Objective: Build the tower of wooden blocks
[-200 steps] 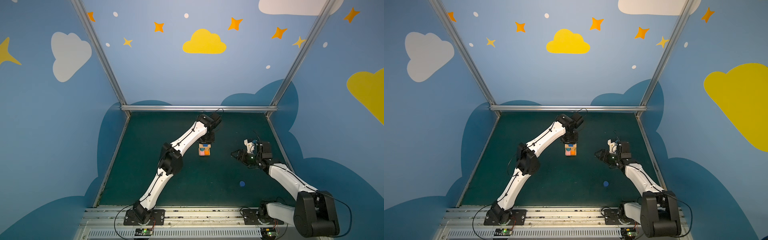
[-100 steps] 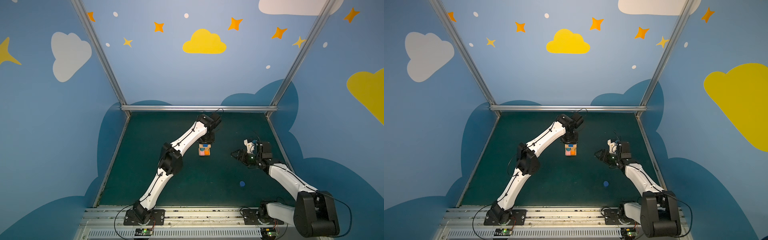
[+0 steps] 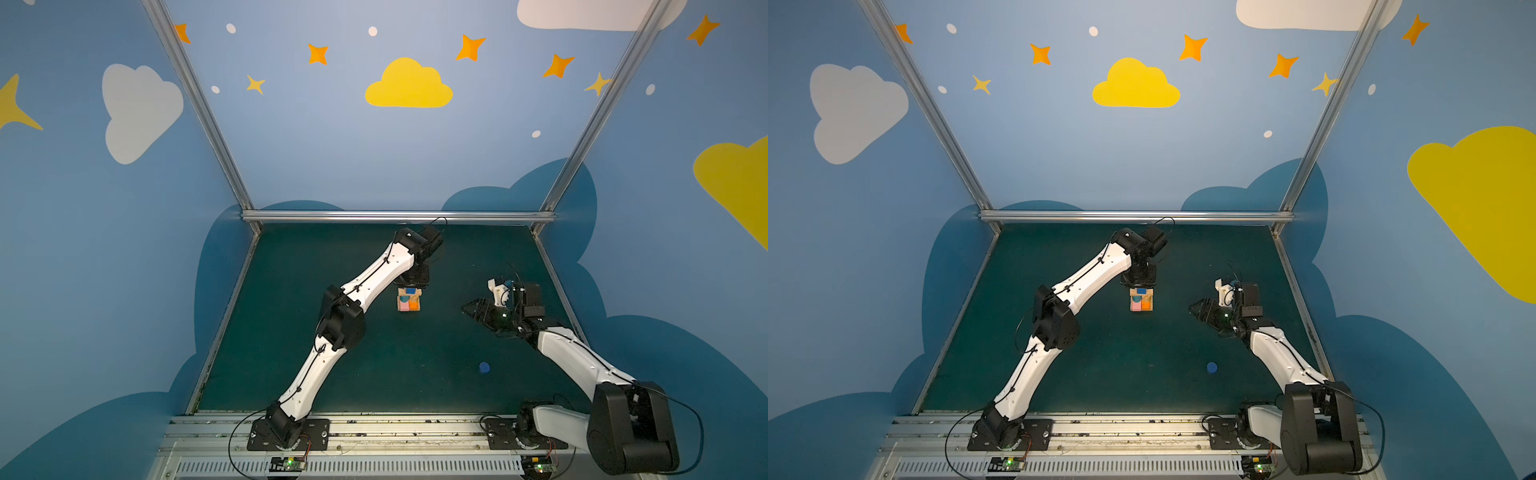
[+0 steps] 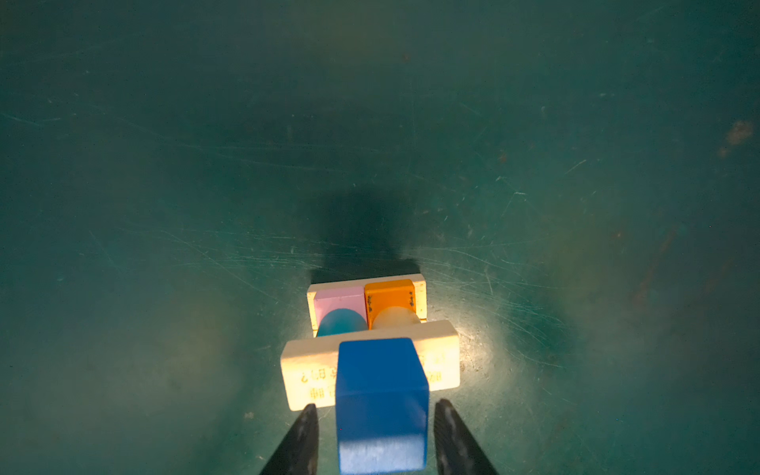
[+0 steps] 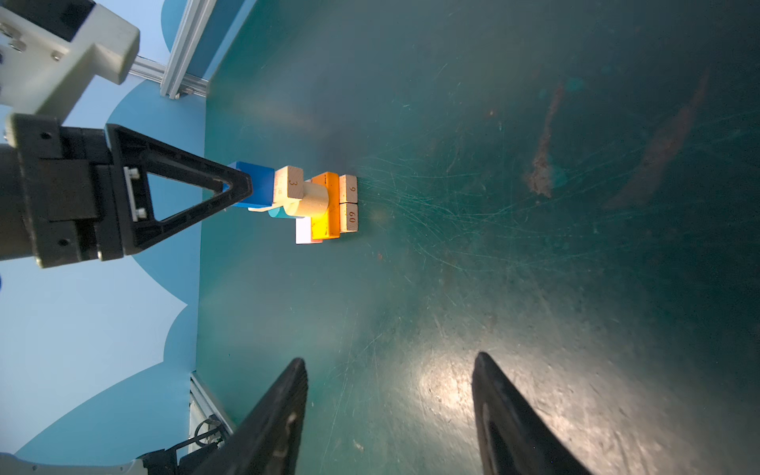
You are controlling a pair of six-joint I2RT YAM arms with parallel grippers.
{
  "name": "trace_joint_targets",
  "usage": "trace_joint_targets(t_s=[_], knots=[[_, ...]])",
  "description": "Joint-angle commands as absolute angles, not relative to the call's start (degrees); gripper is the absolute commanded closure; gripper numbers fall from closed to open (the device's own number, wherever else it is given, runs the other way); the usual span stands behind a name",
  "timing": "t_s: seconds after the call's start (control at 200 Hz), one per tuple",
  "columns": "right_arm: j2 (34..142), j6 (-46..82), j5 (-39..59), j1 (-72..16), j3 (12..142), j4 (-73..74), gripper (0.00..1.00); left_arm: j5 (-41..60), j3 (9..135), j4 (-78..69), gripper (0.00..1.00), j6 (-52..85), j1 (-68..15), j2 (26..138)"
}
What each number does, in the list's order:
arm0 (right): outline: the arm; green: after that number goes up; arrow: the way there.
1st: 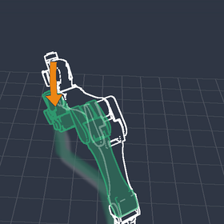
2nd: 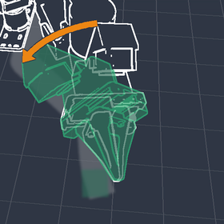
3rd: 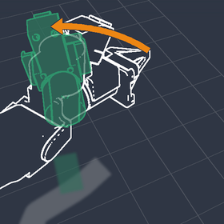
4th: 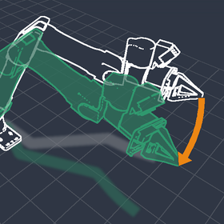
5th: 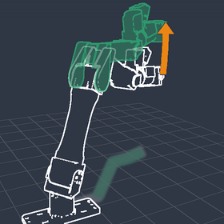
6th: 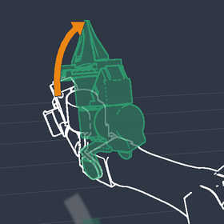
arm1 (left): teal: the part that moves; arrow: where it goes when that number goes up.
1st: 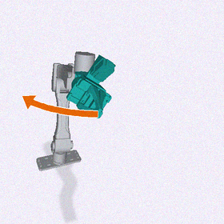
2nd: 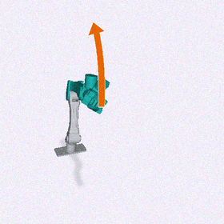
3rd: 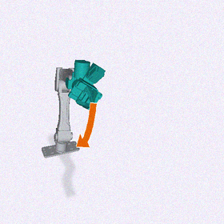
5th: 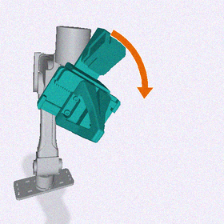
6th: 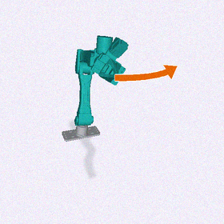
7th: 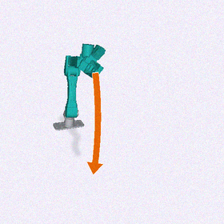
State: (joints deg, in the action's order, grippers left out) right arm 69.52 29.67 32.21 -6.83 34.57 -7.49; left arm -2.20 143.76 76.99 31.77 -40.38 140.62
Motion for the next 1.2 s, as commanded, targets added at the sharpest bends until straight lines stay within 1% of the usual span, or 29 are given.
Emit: trace_joint_targets(t_s=[0.0,0.175,0.506,0.726,0.806,0.906,1.091,1.111,1.196], knots=[[69.34,29.79,32.69,-6.53,33.9,-6.85,0.38,-2.72,145.01,78.49,0.49,31.21,-40.1,140.41],[69.25,29.93,32.7,-6.52,34.0,-6.92,0.37,-3.17,145.02,78.3,0.41,31.11,-40.1,139.51],[68.49,30.32,32.65,-6.5,34.39,-8.29,0.35,-4.95,145.06,78.13,0.41,30.24,-39.99,135.55],[67.6,31.01,32.74,-6.71,34.41,-8.98,0.37,-7.65,144.43,77.72,0.41,29.17,-39.73,130.46],[67.43,31.48,33.08,-6.83,34.45,-8.9,0.48,-8.81,142.82,76.77,0.44,28.56,-39.59,127.63],[67.45,32.2,33.3,-7.16,34.37,-8.48,0.67,-9.9,137.97,73.68,0.5,28.17,-39.0,122.69],[68.92,34.5,33.25,-8.37,33.33,-5.51,0.98,-9.24,119.46,62.25,0.73,28.64,-36.56,108.9],[69.32,34.91,33.32,-8.55,33.27,-4.84,1.0,-8.97,116.67,60.36,0.74,28.79,-36.2,107.17],[71.31,36.38,33.62,-9.66,32.91,-1.85,1.0,-7.89,105.56,53.42,0.81,30.36,-34.72,99.96]])
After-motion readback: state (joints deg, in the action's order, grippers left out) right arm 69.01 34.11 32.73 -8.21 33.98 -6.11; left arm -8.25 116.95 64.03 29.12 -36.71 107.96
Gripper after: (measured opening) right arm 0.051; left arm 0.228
